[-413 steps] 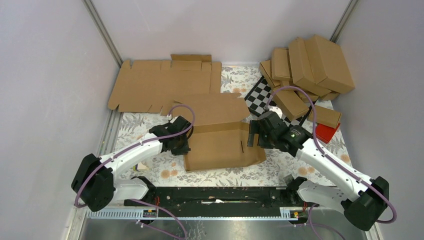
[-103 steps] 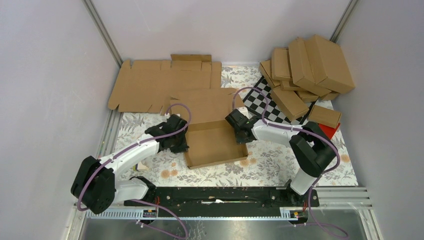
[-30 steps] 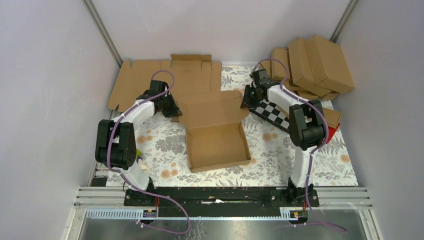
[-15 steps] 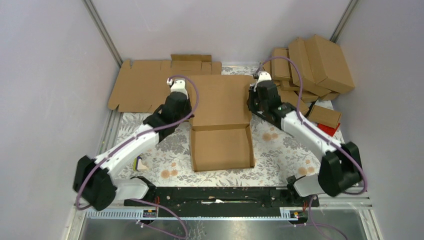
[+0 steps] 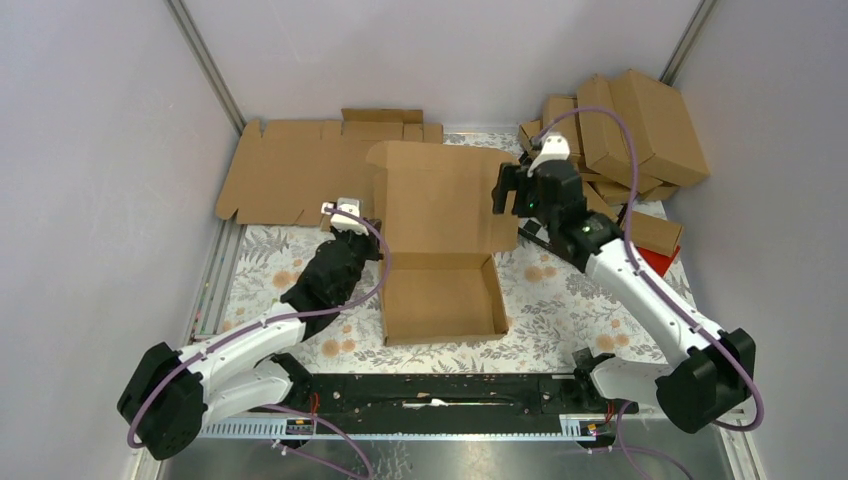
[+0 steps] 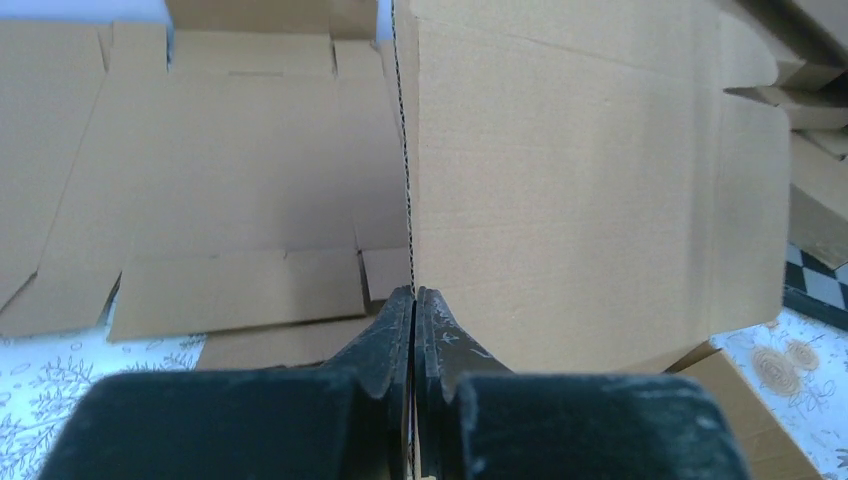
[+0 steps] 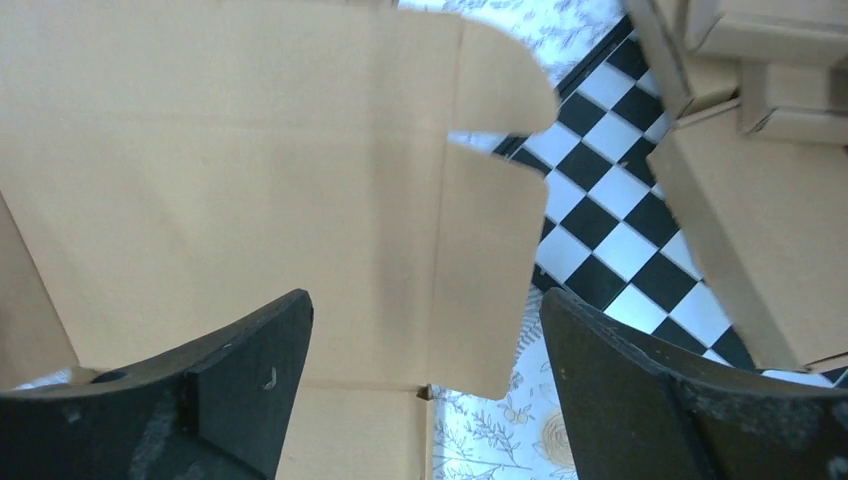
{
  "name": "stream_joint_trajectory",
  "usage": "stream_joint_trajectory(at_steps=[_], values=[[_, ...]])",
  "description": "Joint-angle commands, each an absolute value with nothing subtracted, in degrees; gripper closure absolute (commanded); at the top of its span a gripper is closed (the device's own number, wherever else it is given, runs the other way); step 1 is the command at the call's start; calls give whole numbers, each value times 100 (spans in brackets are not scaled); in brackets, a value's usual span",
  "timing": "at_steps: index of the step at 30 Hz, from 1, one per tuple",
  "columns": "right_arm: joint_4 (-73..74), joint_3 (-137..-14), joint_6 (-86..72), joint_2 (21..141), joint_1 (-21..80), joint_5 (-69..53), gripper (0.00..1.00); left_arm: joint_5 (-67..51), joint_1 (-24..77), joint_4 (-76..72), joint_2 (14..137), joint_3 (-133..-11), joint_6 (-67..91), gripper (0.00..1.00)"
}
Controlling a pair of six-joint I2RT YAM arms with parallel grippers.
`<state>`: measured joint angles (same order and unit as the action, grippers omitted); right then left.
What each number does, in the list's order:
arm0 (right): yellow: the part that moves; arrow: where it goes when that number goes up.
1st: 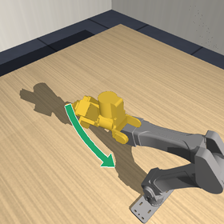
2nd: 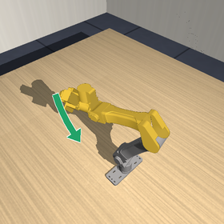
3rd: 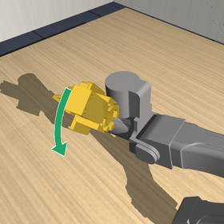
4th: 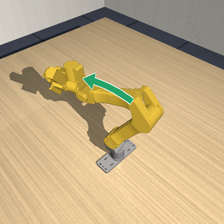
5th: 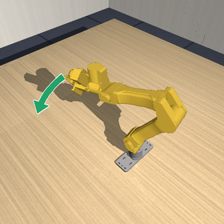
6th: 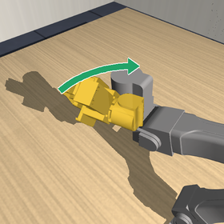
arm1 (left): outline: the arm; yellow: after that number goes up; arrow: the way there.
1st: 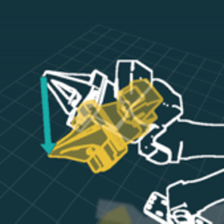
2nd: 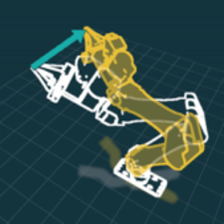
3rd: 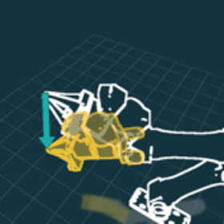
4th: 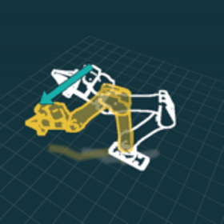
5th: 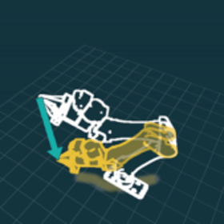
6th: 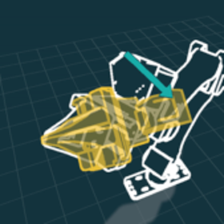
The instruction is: Fold the paper box
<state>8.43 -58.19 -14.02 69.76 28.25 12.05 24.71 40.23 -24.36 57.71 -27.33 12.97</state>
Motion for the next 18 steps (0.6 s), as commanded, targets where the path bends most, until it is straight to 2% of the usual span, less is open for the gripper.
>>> stream_joint_trajectory(at_steps=[1,3,5,13,18], values=[[2230,-6637,-1547,7038,2327,819,5,2419,4109,-3630,5473,-2563,863,100],[2402,-6759,-1511,7076,2112,658,1,2402,4142,-3749,5434,-2479,806,100],[2526,-6947,-1379,7204,1951,410,0,2383,4163,-3791,5447,-2441,733,100],[2826,-7993,-960,8607,1239,-1702,0,2387,4326,-3827,5513,-2368,599,100],[2821,-8490,-783,9210,988,-1631,0,2594,4421,-3758,5537,-2373,481,100]])
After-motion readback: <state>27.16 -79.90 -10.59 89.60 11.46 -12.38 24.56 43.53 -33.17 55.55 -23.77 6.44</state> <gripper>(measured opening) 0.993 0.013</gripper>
